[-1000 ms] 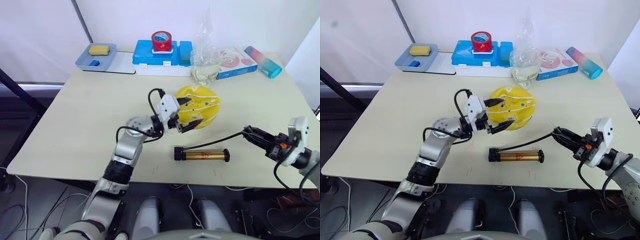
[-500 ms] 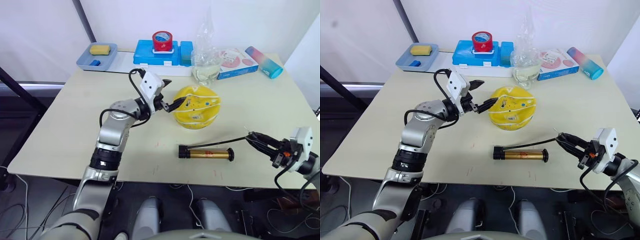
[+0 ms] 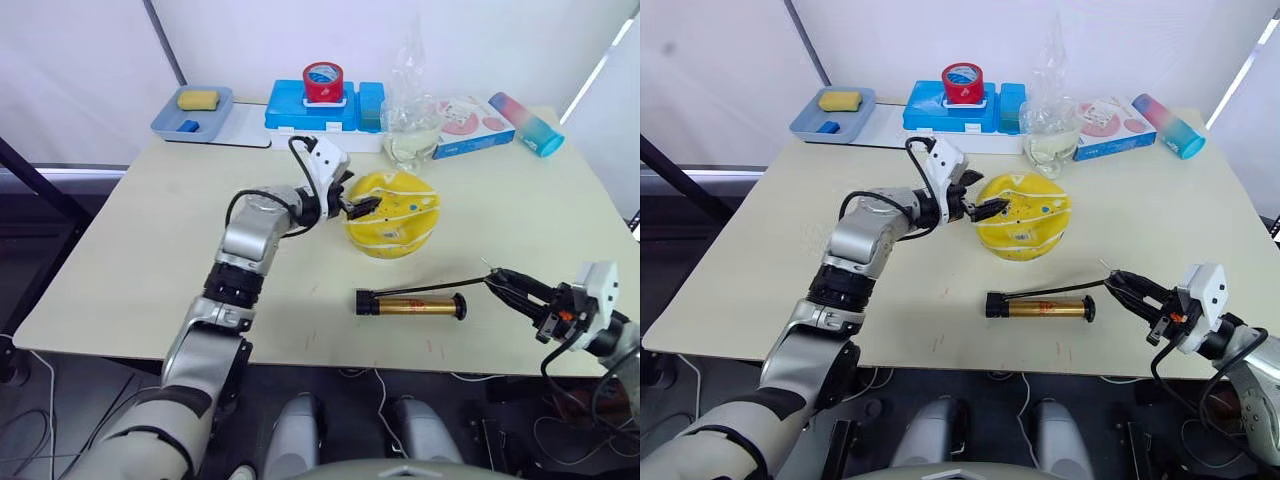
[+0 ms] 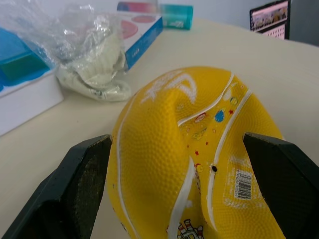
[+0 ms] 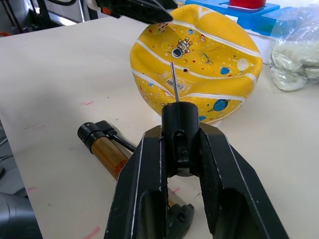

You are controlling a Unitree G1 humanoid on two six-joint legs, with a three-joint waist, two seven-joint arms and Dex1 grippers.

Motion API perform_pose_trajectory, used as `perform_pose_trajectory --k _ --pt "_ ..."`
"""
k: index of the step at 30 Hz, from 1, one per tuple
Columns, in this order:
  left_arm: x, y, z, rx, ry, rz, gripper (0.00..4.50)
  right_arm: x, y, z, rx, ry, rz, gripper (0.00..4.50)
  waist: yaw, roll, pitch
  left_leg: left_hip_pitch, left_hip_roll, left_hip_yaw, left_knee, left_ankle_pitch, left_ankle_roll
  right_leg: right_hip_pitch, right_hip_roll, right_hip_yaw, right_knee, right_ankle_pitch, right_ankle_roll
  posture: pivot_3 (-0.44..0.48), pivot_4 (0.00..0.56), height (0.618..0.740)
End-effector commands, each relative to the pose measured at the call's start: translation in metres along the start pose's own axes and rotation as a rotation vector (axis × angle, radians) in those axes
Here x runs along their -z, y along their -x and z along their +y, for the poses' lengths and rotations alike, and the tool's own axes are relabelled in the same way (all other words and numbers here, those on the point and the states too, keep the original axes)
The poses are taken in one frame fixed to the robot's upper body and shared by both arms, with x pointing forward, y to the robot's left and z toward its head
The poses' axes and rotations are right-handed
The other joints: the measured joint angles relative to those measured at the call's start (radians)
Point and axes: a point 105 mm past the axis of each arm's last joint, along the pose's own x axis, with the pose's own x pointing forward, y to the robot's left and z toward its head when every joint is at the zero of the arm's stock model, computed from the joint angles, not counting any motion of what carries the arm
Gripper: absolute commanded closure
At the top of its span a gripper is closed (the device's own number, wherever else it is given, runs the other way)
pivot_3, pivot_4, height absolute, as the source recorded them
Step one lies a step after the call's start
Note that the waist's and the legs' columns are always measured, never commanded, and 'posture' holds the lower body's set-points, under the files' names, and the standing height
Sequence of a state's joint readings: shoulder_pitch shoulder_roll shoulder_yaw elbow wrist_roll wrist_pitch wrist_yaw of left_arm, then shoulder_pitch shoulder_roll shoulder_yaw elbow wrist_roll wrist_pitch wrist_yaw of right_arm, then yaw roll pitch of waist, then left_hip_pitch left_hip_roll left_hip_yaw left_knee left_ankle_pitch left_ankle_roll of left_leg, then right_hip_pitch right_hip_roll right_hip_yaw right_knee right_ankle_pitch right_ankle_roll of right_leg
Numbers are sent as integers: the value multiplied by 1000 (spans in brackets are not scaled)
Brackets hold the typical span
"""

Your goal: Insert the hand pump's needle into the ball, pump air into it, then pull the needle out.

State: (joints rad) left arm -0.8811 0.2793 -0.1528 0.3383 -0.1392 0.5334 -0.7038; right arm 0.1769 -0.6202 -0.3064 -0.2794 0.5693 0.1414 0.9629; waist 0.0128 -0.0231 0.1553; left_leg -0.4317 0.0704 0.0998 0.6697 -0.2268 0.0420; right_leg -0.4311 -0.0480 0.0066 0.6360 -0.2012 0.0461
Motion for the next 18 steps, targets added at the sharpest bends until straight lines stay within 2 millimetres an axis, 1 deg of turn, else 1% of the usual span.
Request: perform_pose_trajectory --k 1,5,6,8,9,10,12,13,15,16,18 --pt "-16 -4 4 -35 -27 -17 32 -13 -5 3 -10 46 -33 4190 0 0 0 0 0 0 0 0 0 0 0 0 0 0 0 0 150 739" --pt "-11 -7 5 -54 -37 7 32 -14 -9 3 -8 45 -36 4190 -1 0 0 0 0 0 0 0 0 0 0 0 0 0 0 0 150 739" --pt "-8 -7 5 -56 -41 17 267 -14 -10 3 -7 44 -37 4190 -1 0 0 0 0 0 0 0 0 0 0 0 0 0 0 0 150 739" --pt "-6 -7 5 -60 -39 23 823 -15 -12 3 -9 44 -39 4190 0 0 0 0 0 0 0 0 0 0 0 0 0 0 0 0 150 739" --pt "-5 -6 5 -66 -32 22 1210 -15 -12 3 -9 44 -40 4190 0 0 0 0 0 0 0 0 0 0 0 0 0 0 0 0 150 739" --pt "-5 -6 6 -70 -29 20 1735 -16 -13 2 -10 44 -41 4190 0 0 0 0 0 0 0 0 0 0 0 0 0 0 0 0 150 739" --pt "-6 -6 7 -77 -23 12 2636 -15 -15 1 -10 44 -41 4190 0 0 0 0 0 0 0 0 0 0 0 0 0 0 0 0 150 739" --pt "-6 -6 7 -78 -21 7 3221 -15 -16 0 -2 37 -38 4190 0 0 0 0 0 0 0 0 0 0 0 0 0 0 0 0 150 739" --pt "-7 -6 6 -81 -21 0 4108 -15 -17 -2 18 3 -40 4190 -1 0 0 0 0 0 0 0 0 0 0 0 0 0 0 0 150 739" --pt "-7 -5 6 -83 -22 -3 4478 -15 -18 -2 16 -4 -29 4190 -1 0 0 0 0 0 0 0 0 0 0 0 0 0 0 0 150 739" --pt "-3 -4 7 -97 -18 -9 4478 -16 -22 -1 5 -14 -1 4190 -1 0 0 0 0 0 0 0 0 0 0 0 0 0 0 0 150 739"
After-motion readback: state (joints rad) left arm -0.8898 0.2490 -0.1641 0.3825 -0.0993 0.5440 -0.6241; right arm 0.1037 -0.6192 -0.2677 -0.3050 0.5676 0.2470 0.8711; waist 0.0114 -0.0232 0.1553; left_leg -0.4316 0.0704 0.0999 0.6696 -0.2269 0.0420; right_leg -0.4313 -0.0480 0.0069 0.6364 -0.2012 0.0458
